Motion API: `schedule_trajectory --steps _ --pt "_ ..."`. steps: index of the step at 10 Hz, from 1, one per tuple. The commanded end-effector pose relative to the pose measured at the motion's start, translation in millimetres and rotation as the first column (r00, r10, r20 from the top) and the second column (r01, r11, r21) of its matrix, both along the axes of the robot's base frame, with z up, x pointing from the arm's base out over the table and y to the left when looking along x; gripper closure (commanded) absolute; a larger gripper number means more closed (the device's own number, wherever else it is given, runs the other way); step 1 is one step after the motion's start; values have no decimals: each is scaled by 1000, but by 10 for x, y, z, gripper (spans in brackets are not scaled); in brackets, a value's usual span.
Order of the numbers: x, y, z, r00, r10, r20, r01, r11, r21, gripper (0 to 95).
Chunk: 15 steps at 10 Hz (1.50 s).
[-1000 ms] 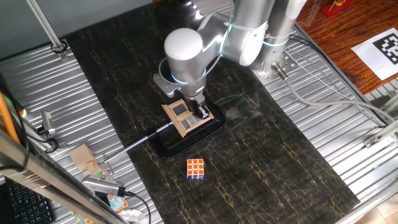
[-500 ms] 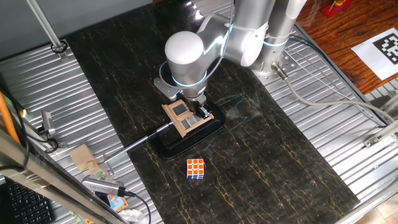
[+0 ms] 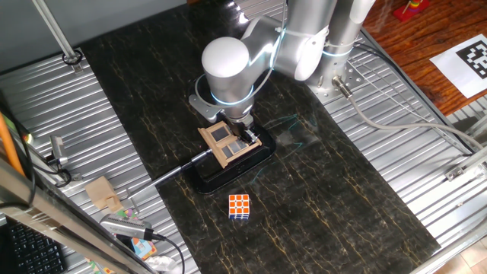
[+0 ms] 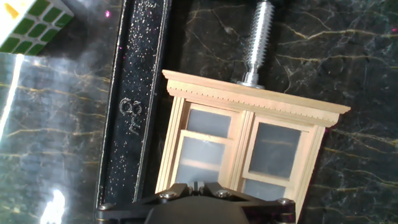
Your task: Close a sliding window
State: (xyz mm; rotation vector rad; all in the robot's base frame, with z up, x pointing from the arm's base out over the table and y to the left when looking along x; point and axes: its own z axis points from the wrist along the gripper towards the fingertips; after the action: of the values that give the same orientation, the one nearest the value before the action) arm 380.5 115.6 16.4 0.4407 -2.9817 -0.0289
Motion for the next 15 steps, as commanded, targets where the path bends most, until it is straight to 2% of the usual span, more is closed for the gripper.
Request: schedule_trajectory --steps 1,5,9,13,15 --pt "2 2 -5 1000 21 3 -21 1000 0 950" --pt "54 -7 10 999 37 4 -37 999 2 950" --pt "237 -24 72 1000 6 -4 -6 1000 2 950" --pt "442 -31 121 1000 -4 3 4 1000 5 950" --pt "469 -37 86 1000 -6 12 6 1000 8 950"
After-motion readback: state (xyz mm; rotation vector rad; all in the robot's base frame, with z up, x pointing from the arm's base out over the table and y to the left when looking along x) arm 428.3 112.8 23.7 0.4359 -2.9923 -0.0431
